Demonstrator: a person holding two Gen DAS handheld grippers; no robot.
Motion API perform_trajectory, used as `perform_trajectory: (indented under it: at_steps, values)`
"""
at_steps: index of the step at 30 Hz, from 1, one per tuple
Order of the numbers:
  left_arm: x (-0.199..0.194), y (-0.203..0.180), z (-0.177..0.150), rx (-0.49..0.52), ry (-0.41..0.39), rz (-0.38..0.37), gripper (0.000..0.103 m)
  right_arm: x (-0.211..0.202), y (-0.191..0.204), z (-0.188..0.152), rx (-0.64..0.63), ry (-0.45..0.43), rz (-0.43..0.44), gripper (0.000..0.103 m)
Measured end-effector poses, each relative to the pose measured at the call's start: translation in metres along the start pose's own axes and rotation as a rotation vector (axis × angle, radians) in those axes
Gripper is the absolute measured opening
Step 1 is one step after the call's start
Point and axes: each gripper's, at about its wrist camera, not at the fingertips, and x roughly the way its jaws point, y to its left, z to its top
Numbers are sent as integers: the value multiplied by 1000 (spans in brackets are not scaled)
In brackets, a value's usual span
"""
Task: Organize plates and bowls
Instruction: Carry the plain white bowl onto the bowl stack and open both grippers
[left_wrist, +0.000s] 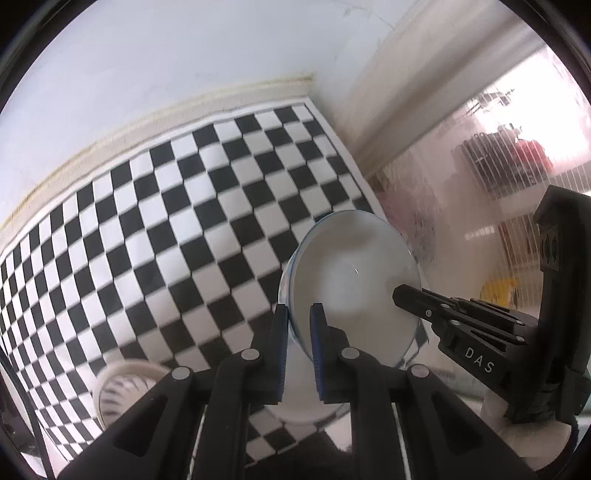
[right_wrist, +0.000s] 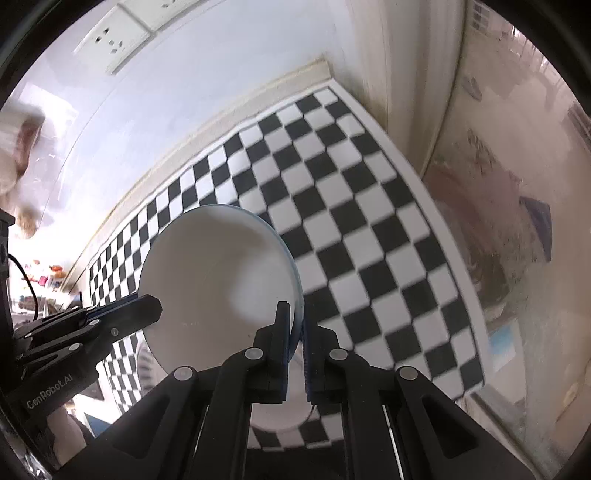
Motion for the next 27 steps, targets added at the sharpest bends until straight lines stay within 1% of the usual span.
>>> perform_trajectory:
  at_steps: [5,11,17,27]
  values:
    - [9,5,-36,7,38,-2,10,8,0,-45,-2,28,-2,7]
    - [27,11,-65,-12,82,9,10,30,-4,-72,-2,68,-14,7]
    - [41,12,-76,-20,107,23,10,47,-14,-80,7,97,-13,7]
    - [53,11,-81,-19,117,46,10,60,-12,-76,-4,125,-22,7]
